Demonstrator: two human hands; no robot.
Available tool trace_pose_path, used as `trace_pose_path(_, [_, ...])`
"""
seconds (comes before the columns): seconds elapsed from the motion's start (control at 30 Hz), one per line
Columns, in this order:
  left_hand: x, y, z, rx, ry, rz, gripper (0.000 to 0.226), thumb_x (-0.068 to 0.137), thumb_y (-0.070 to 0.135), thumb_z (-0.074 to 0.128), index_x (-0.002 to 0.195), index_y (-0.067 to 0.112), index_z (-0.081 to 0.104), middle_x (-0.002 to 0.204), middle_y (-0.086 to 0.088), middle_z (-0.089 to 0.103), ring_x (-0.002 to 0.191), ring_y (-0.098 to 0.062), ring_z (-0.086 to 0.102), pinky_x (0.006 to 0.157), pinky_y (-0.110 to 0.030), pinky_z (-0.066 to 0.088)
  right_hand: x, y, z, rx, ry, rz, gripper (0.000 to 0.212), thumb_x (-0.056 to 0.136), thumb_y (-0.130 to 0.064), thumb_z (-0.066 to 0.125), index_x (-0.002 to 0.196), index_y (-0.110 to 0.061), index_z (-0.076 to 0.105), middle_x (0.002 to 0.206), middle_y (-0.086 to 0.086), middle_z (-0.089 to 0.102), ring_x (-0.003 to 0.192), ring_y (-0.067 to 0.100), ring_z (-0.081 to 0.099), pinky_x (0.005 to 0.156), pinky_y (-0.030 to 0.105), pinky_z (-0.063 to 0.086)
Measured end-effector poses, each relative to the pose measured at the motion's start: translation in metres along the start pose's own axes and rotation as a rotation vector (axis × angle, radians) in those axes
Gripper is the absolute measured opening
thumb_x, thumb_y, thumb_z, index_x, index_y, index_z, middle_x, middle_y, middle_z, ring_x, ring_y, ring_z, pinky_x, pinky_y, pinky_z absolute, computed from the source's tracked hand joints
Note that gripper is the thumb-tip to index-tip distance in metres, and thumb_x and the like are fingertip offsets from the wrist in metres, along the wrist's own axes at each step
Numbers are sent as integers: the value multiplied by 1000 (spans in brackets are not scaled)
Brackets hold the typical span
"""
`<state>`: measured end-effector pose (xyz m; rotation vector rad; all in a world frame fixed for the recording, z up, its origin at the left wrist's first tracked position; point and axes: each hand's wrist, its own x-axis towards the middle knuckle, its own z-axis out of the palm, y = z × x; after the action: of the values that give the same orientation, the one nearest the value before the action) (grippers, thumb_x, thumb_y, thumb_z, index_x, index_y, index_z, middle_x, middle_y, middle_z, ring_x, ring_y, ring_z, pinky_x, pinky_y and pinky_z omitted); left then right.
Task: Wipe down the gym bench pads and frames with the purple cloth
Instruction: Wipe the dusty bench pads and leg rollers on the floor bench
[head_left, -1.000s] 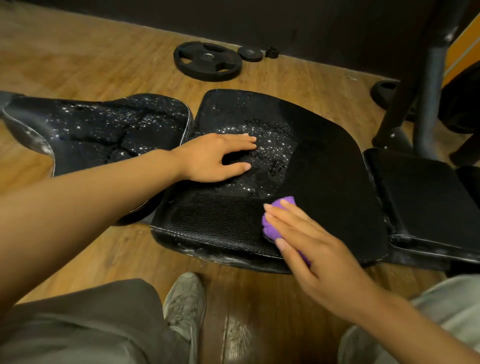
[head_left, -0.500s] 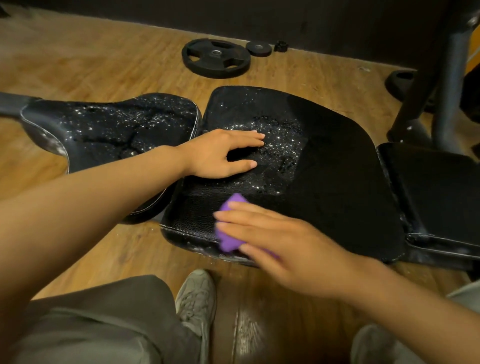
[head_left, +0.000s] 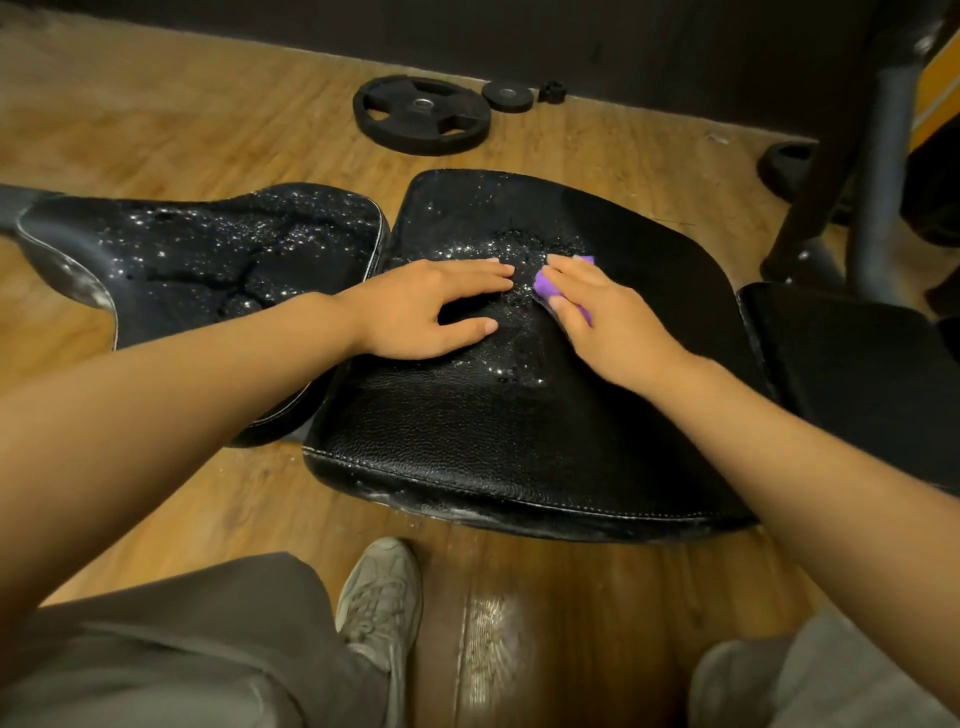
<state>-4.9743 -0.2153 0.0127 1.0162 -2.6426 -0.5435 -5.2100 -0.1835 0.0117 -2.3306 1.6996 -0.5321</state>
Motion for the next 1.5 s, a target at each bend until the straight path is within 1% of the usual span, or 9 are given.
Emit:
trace_pose_path(0.27, [-1,-7,6,-23,35,33,68,88,59,37,145,22,42,154,10,32,143,0,21,120,-33,20,-129,-48,-17,141,-199,-303,47,99,-31,41,145,-20,38,154,-12,28,145,4,15,118,20,12])
trace_pose_path(0.4, [-1,-9,7,-32,42,39,66,89,58,38,144,22,43,154,10,33,143,0,21,120,-35,21,-110,-38,-22,147,-271,-392,46,100,-26,41,145,-17,38,154,-7,29,145,7,18,118,22,13])
trace_pose_path(0.53, [-1,-7,7,-14,48,22,66,89,58,37,144,23,42,154,11,32,143,0,21,119,-37,22,-20,4,-2,40,-80,-166,45,99,-20,41,141,-5,41,151,9,35,143,20,27,117,21,9])
trace_pose_path(0.73, [-2,-4,7,-12,45,19,65,90,57,37,145,23,42,154,10,33,144,-1,22,119,-38,24,46,21,1,-27,38,159,46,103,-18,33,147,-6,28,157,7,22,146,21,13,114,22,7])
trace_pose_path(0.97, [-2,-5,10,-41,92,31,64,88,55,40,143,22,45,153,11,35,142,-1,26,119,-34,24,-93,-26,-9,35,-123,-278,51,100,-29,29,146,-7,34,155,3,26,146,13,14,119,23,8])
trace_pose_path(1.17, [-3,-4,10,-39,134,27,62,88,55,42,140,22,48,151,10,38,141,0,29,118,-30,25,-44,24,-28,24,-336,-510,46,99,-15,42,143,-3,37,153,7,30,146,17,18,120,32,13])
trace_pose_path(1.33, [-3,-1,10,-32,172,5,59,87,54,44,137,24,52,148,12,42,138,0,33,116,-32,29,69,71,-20,0,-78,-155,45,101,-13,40,144,-1,34,153,12,30,144,25,21,115,14,4])
trace_pose_path(1.43, [-3,-1,10,-42,182,9,57,86,52,46,135,24,53,147,12,43,138,1,34,116,-32,30,121,67,-6,2,32,186,32,99,-10,35,127,5,45,133,18,44,129,37,35,116,33,16])
trace_pose_path(1.5, [-3,0,10,-78,202,6,56,86,51,48,133,23,55,146,12,45,137,1,36,116,-31,30,128,53,3,-91,37,260,37,98,-10,34,132,4,39,138,18,37,133,37,29,117,40,14])
